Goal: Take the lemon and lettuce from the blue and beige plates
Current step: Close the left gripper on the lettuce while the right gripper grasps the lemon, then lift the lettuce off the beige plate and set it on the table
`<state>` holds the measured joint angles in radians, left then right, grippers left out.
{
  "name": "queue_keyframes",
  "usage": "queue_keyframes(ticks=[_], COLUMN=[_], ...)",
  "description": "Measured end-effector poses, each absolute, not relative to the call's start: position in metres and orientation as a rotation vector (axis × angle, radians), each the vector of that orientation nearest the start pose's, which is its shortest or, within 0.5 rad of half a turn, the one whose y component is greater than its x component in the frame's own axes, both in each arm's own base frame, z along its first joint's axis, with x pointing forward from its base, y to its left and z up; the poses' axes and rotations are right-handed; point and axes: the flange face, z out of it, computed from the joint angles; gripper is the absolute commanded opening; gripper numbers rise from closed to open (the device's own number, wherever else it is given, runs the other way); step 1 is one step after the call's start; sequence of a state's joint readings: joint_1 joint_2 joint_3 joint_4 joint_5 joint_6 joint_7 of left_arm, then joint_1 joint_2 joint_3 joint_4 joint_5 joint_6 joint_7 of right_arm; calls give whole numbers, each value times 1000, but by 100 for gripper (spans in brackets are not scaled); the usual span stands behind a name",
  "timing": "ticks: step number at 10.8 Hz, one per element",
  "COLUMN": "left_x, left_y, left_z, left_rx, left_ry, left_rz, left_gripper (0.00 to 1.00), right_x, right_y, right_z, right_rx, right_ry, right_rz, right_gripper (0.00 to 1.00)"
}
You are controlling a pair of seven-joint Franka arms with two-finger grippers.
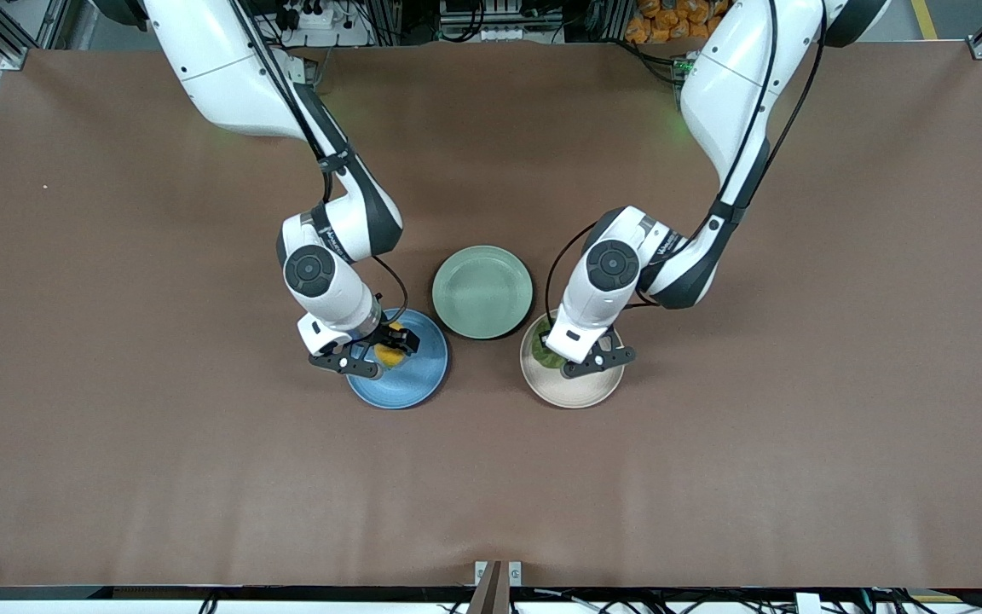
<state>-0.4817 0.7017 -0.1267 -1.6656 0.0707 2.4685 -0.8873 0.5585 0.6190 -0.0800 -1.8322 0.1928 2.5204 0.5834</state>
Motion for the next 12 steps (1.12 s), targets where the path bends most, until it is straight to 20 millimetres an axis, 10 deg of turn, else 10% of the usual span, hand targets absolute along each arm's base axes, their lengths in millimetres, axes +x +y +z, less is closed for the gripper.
queue_keyframes(ticks=[5, 12], left_x=[614, 655], left_y=[-347, -266], left_z=[278, 340], left_rx=[-3230, -3172], left_ry=[-552, -465], left_rz=[-236, -184], left_gripper=[0, 0], right_x=[574, 591], right_y=[314, 308], right_z=[200, 233], right_rx=[-3008, -3032], right_ry=[437, 475], right_rz=[-40, 28], right_gripper=[36, 30])
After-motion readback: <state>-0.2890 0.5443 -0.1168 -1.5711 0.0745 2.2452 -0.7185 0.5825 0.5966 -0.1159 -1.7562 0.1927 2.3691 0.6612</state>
